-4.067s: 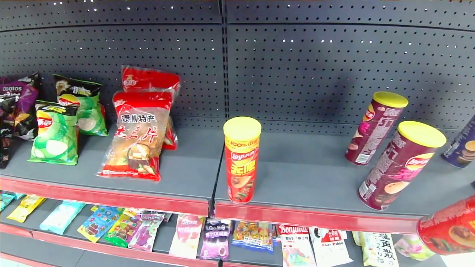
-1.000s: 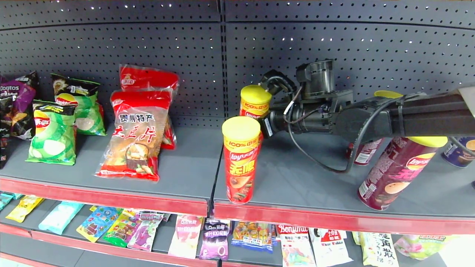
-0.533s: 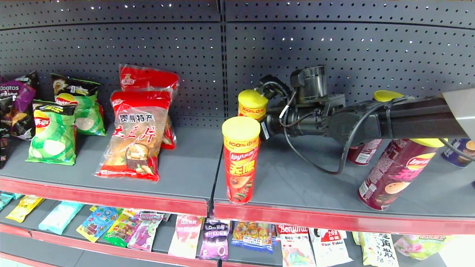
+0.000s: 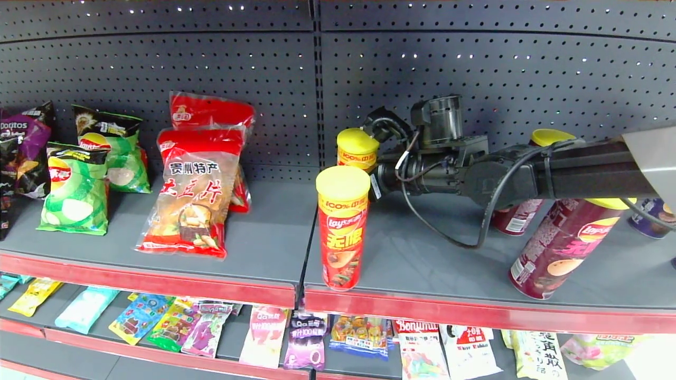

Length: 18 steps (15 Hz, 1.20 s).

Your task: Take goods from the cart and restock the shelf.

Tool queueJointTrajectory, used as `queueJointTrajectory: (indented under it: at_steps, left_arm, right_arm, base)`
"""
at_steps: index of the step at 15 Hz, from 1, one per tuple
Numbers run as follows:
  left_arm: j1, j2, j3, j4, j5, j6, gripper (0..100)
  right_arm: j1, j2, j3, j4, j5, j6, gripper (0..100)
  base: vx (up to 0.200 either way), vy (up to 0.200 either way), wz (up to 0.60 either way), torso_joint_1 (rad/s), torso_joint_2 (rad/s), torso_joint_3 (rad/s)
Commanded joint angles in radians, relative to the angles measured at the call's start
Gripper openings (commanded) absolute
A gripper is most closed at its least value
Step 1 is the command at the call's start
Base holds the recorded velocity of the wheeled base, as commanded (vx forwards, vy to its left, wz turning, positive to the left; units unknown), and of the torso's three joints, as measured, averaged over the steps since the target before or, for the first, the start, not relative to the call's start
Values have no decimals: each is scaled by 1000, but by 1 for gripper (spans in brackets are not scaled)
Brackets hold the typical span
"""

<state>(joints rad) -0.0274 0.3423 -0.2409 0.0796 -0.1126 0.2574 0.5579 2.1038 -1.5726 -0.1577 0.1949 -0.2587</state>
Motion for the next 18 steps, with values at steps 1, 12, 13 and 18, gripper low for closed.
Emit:
queueJointTrajectory:
  at_steps: [1,12,13,18]
  left_arm:
    - [0,0,2,0,1,0,100]
    - [0,0,5,0,-1,0,100]
    - [0,0,5,0,-1,0,100]
    - [0,1,8,0,-2,0,100]
  right_arm:
    - [0,4,3,4,0,-1,0]
    - [10,-79,105,-29,-34,9,100]
    - [11,-97,118,-29,-41,9,100]
    - [14,-265,241,-20,-78,22,100]
  base:
    - [0,0,0,0,0,0]
    - [0,0,0,0,0,0]
    - [0,0,0,0,0,0]
    - [0,0,0,0,0,0]
